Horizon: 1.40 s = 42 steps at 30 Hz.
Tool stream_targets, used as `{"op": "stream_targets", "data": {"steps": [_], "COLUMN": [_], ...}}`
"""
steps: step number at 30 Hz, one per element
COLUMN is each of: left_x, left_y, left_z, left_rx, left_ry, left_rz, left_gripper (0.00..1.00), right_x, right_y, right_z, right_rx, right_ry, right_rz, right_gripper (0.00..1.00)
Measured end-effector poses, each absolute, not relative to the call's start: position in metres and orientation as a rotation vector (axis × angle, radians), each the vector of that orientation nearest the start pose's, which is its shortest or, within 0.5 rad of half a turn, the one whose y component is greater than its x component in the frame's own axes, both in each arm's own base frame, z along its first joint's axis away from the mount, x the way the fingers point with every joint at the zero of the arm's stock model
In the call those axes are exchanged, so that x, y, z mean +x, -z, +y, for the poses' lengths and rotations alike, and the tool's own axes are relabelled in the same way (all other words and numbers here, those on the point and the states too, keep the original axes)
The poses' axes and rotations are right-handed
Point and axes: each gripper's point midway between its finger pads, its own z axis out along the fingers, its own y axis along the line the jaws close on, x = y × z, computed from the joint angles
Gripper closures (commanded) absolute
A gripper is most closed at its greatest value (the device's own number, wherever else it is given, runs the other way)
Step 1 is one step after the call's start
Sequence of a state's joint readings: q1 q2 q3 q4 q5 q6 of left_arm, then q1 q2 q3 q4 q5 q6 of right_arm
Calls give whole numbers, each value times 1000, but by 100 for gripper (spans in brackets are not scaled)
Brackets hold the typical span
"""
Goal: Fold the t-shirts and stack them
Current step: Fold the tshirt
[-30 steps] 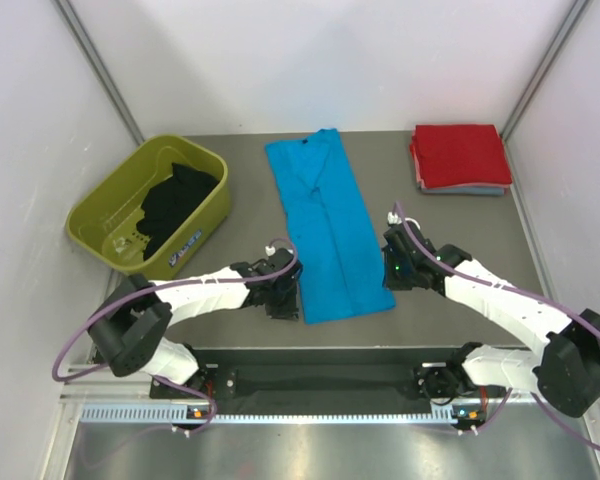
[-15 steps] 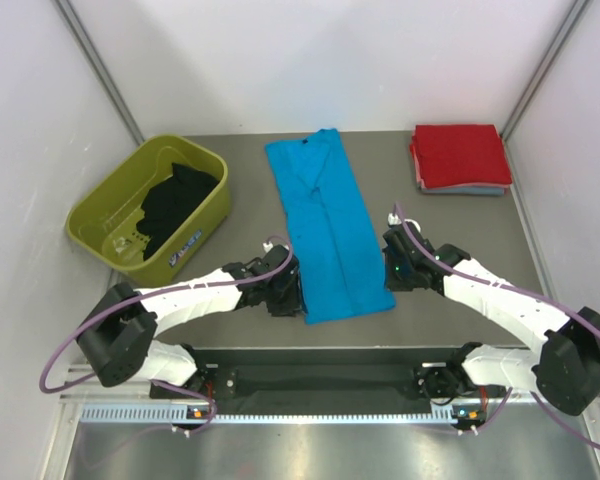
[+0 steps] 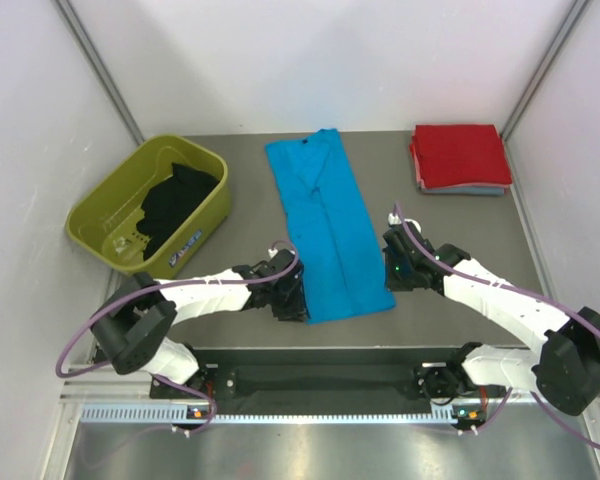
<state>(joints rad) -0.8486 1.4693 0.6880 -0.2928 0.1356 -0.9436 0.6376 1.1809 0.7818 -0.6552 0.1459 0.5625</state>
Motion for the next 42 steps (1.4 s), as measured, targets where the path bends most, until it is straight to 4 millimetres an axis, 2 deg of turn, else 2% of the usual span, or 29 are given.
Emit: {"op": "stream_targets", "data": {"steps": [2, 3, 6, 15, 20, 24, 27, 30, 33, 38, 42], "left_x": [158, 158, 157, 158, 153, 141, 135, 130, 126, 124, 126], "left_y": [-19, -19, -18, -17, -19, -16, -16, -17, -18, -23, -33], "left_z": [-266, -266, -266, -255, -221, -196, -187, -181, -177, -170, -175], "left_rx": [-85, -86, -81, -81, -96, -107, -111, -99, -101, -108, -117], "left_ry": [684, 684, 678, 591, 403, 306, 282, 267, 248, 222, 291], "left_rz": [2857, 2859, 2863, 2862, 2860, 2879, 2879, 2890, 2900, 2896, 2866], "left_gripper": [78, 87, 100, 100, 100, 100, 100, 72, 62, 60, 60], "right_x": [213, 213, 213, 212, 204, 188, 177, 171, 171, 175, 174], "right_y": [-82, -82, -82, -81, -74, -57, -45, -41, -44, -45, -43], "right_z": [153, 153, 153, 154, 163, 170, 177, 188, 198, 208, 212], "right_rx": [-47, -47, -43, -40, -46, -27, -6, 9, 21, 35, 37], "right_ry": [-231, -231, -231, -243, -325, -415, -483, -556, -620, -663, -676], "right_rz": [2625, 2625, 2625, 2631, 2649, 2688, 2711, 2717, 2698, 2679, 2680], "right_gripper": [89, 89, 87, 85, 81, 77, 74, 72, 71, 71, 71]}}
